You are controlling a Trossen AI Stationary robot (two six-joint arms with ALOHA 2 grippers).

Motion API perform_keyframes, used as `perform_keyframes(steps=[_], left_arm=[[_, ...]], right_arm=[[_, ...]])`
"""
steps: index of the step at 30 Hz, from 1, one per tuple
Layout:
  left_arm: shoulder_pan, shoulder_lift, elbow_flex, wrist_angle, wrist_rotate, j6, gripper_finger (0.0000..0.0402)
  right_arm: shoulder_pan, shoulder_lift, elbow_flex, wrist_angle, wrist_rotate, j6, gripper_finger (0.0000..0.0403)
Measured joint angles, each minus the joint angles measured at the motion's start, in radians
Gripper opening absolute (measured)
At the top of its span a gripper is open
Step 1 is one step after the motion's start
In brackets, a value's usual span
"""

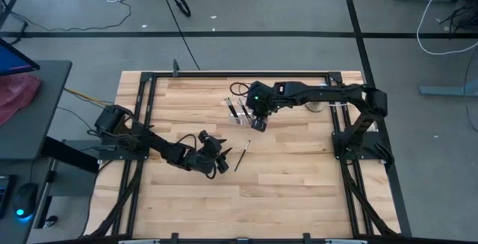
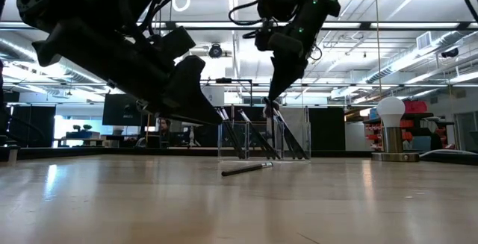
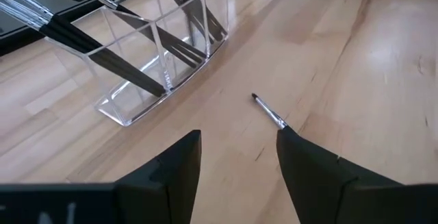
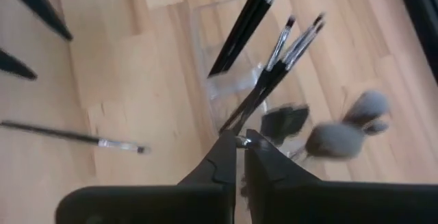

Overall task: Put items in baskets/containers
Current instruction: Put the black liner brush into the transparent organizer, then put the black eyeshadow brush into the transparent organizer

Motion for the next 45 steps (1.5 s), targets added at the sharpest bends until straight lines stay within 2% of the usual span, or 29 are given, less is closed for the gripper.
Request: perform_keyframes(steps=[18, 27, 31, 35, 39, 45], left_arm=[[0.006, 0.0, 0.0, 0.011, 0.0, 0.0, 0.0197], [0.006, 0.0, 0.0, 0.011, 0.0, 0.0, 0.0197], [0.006, 0.0, 0.0, 0.011, 0.0, 0.0, 0.0197], [0.006, 0.0, 0.0, 0.011, 0.0, 0.0, 0.0197], [0.006, 0.0, 0.0, 0.011, 0.0, 0.0, 0.0197], [0.002, 0.0, 0.0, 0.011, 0.003, -0.001, 0.0197]], right_arm=[[-0.045, 0.06, 0.0, 0.018, -0.017, -0.019, 0.0049], [-0.049, 0.039, 0.0, 0.08, -0.003, -0.018, 0.0145], [-0.049, -0.008, 0.0, 0.114, 0.07, -0.003, 0.0179], [-0.044, -0.062, 0.0, 0.128, 0.151, 0.009, 0.0191], [0.004, -0.115, 0.0, 0.127, 0.164, 0.011, 0.0188], [0.193, -0.191, -0.096, 0.207, 0.2, 0.02, 0.0167]])
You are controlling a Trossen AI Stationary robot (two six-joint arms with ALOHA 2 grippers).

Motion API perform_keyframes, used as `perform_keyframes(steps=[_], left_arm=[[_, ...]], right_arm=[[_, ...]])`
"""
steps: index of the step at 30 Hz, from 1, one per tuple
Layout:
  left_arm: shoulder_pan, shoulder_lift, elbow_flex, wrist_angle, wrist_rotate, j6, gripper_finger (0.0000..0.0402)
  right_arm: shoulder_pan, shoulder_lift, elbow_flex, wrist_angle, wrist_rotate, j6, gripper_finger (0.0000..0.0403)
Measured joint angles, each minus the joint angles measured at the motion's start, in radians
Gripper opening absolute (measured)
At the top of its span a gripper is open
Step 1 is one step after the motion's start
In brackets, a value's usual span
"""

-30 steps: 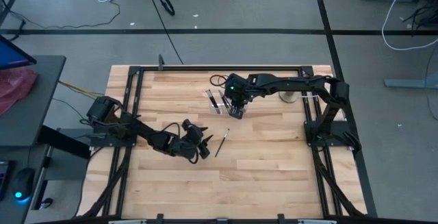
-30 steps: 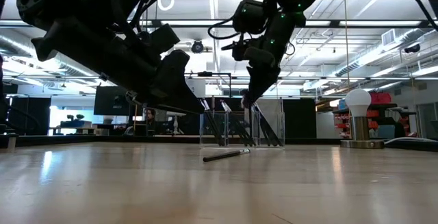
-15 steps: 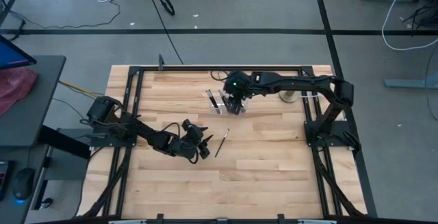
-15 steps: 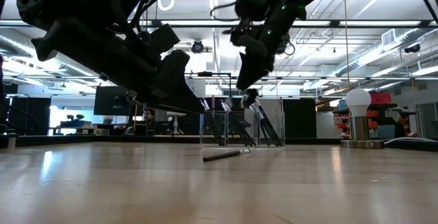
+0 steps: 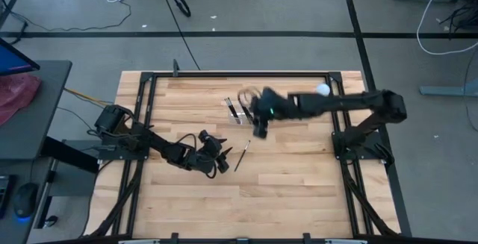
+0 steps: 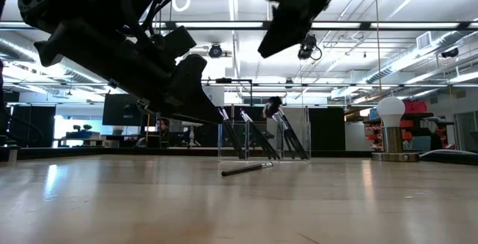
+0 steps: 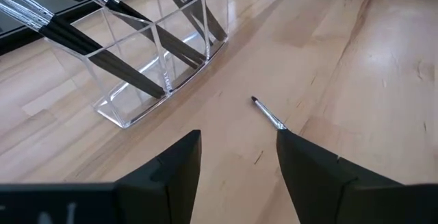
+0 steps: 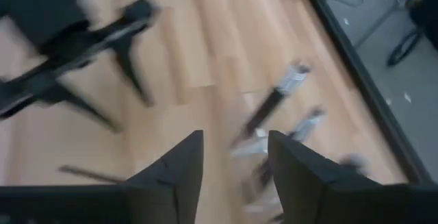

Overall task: Put items in baskets/containers
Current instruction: Put the black eyeshadow brush into the transparent organizer

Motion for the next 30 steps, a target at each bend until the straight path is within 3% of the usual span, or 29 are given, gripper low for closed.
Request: perform_keyframes(steps=[6, 11, 14, 18, 23, 30], left_arm=[[-0.028, 0.005, 0.0, 0.024, 0.009, -0.005, 0.0197], [-0.047, 0.042, 0.002, 0.145, 0.115, 0.071, 0.0197], [-0.032, 0.095, 0.002, 0.239, 0.17, 0.103, 0.0197], [0.007, 0.174, 0.025, 0.334, 0.232, 0.116, 0.0197], [0.046, 0.236, 0.128, 0.204, 0.246, 0.116, 0.0197], [0.088, 0.244, 0.277, -0.231, 0.246, 0.006, 0.0197]], right_arm=[[0.235, -0.073, -0.252, 0.17, 0.198, 0.135, 0.0147], [0.39, -0.097, -0.444, 0.28, 0.281, 0.305, 0.0136], [0.451, -0.098, -0.53, 0.368, 0.315, 0.376, 0.0131], [0.483, -0.097, -0.618, 0.514, 0.384, 0.35, 0.0127], [0.474, -0.098, -0.657, 0.605, 0.438, 0.32, 0.0128], [0.472, -0.097, -0.664, 0.621, 0.451, 0.311, 0.0128]])
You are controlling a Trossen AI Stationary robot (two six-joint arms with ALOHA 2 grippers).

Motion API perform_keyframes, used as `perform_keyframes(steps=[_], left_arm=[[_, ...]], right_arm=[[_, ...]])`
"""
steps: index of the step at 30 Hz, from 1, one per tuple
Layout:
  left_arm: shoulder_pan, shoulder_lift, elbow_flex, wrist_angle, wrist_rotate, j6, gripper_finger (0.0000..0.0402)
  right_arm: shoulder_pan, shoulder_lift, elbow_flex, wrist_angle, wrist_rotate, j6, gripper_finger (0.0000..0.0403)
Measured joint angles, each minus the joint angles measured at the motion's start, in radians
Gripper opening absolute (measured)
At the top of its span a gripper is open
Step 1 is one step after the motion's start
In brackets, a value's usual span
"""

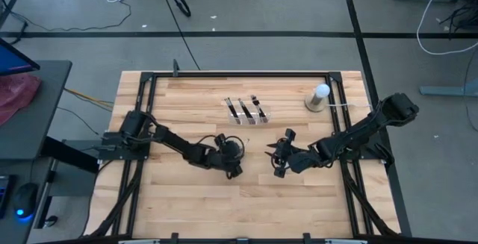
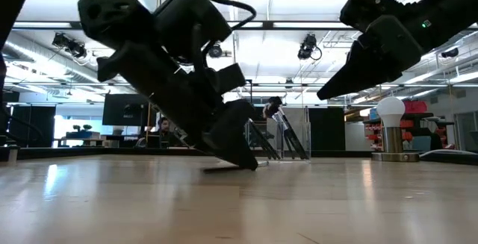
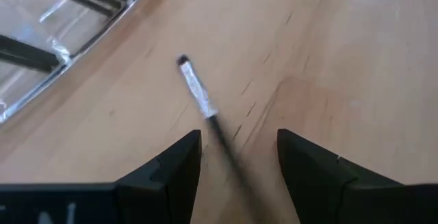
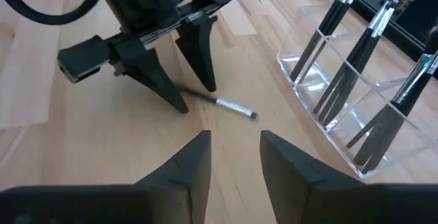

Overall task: Put items in baskets/containers
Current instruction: Put the black eyeshadow brush into the transparent organizer

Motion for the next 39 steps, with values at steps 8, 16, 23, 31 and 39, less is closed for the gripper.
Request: perform_keyframes(steps=[8, 16, 23, 31, 39], left_arm=[[0.006, -0.006, -0.011, -0.081, 0.061, -0.025, 0.0197], [0.014, -0.012, -0.063, -0.041, 0.117, 0.022, 0.0196], [0.087, -0.015, -0.068, 0.01, 0.302, 0.174, 0.019], [0.159, -0.016, -0.065, 0.017, 0.435, 0.261, 0.0097], [0.157, -0.016, -0.064, 0.011, 0.399, 0.279, 0.0014]], right_arm=[[0.0, 0.0, 0.0, 0.016, -0.002, -0.002, 0.0128], [0.0, 0.0, 0.0, 0.047, -0.003, -0.019, 0.0128], [0.0, 0.0, 0.0, 0.069, -0.003, -0.033, 0.0128], [0.0, 0.0, 0.0, 0.072, -0.007, -0.035, 0.0128], [0.0, 0.0, 0.0, 0.072, -0.015, -0.036, 0.0128]])
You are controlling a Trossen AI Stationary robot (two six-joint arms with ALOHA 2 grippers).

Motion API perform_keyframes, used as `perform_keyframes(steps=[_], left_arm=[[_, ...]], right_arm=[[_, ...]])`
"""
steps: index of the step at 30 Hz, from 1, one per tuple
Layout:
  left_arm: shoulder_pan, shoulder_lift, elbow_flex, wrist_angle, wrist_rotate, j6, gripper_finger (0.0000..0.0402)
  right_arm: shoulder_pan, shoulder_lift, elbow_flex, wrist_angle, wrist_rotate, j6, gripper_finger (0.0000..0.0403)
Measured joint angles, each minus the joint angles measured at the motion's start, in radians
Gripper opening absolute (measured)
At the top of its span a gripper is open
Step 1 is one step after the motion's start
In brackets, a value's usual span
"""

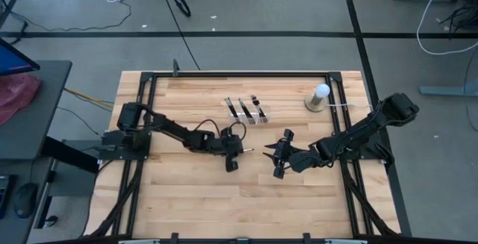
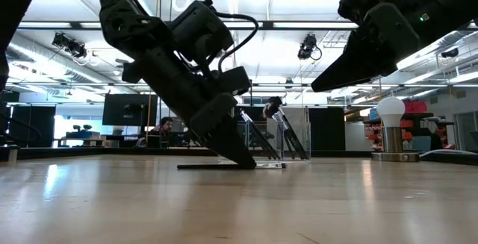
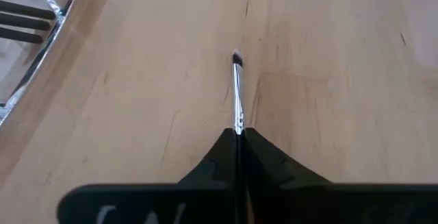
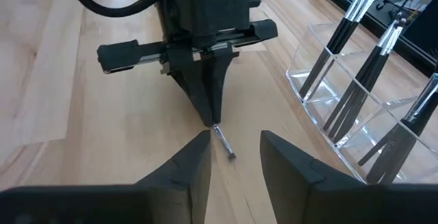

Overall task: Put items in baskets/containers
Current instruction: Put the black eyeshadow brush into the transparent organizer

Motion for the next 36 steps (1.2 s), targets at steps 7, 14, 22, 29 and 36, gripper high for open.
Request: perform_keyframes(steps=[7, 14, 22, 29, 36], left_arm=[[-0.022, -0.002, -0.01, 0.101, -0.043, 0.0, 0.0019], [-0.079, -0.058, -0.009, 0.311, -0.193, 0.066, 0.0015], [-0.156, -0.066, -0.008, 0.622, -0.281, 0.211, 0.0003], [-0.19, -0.066, -0.006, 0.637, -0.319, 0.237, 0.0007], [-0.166, -0.068, -0.006, 0.417, -0.274, 0.142, 0.0052]], right_arm=[[0.0, 0.001, -0.108, 0.106, -0.026, 0.046, 0.0128], [0.0, 0.01, -0.335, 0.441, -0.048, 0.145, 0.0141], [0.0, 0.112, -0.409, 0.793, -0.053, 0.062, 0.0209], [0.0, 0.236, -0.342, 0.924, -0.051, -0.07, 0.023], [0.02, 0.178, -0.363, 0.921, -0.05, -0.06, 0.0219]])
